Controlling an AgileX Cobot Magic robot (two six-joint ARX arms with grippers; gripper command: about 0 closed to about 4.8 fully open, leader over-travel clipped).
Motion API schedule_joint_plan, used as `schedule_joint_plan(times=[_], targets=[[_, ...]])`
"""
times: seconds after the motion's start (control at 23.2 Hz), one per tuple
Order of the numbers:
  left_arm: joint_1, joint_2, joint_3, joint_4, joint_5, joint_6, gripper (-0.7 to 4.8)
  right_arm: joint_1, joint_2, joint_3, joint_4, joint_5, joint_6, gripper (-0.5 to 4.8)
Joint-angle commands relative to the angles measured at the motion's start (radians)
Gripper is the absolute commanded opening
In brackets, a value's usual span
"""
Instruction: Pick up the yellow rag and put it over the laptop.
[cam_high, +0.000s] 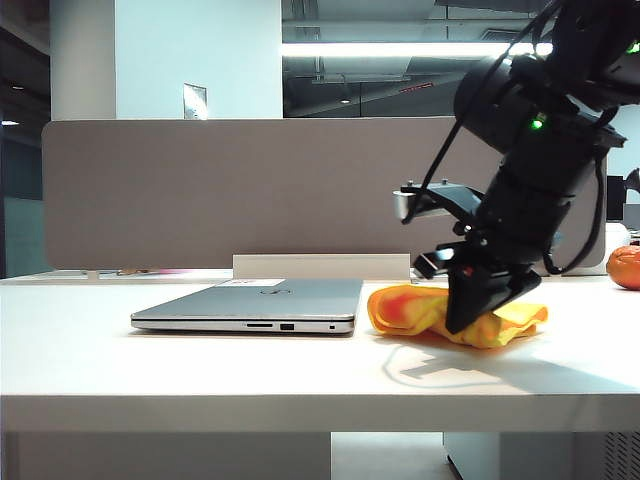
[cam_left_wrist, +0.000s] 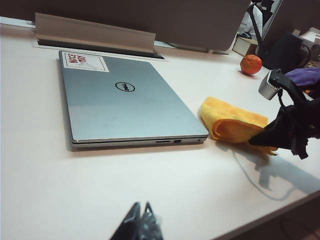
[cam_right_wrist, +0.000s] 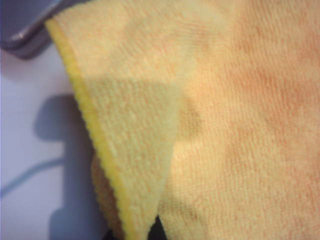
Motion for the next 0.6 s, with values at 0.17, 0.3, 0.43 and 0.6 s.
schedule_joint_plan(times=[0.17, 0.3, 0.43, 0.6], targets=[[0.001, 0.0, 0.004, 0.006, 0.001, 0.001, -0.06, 0.003, -0.026, 0.138, 0.019, -0.002, 0.007, -0.05], [0.0, 0.0, 0.004, 0.006, 0.0, 0.001, -0.06, 0.003, -0.028, 0.233, 0.006, -0.007, 0.014, -0.05], [0.0, 0.0, 0.004, 0.006, -0.01, 0.001, -0.06, 0.004, -0.027, 0.358, -0.005, -0.03, 0.014, -0.05], [0.001, 0.0, 0.004, 0.006, -0.014, 0.001, -0.06, 0.014, -0.018, 0.428, 0.014, -0.028, 0.013, -0.05]])
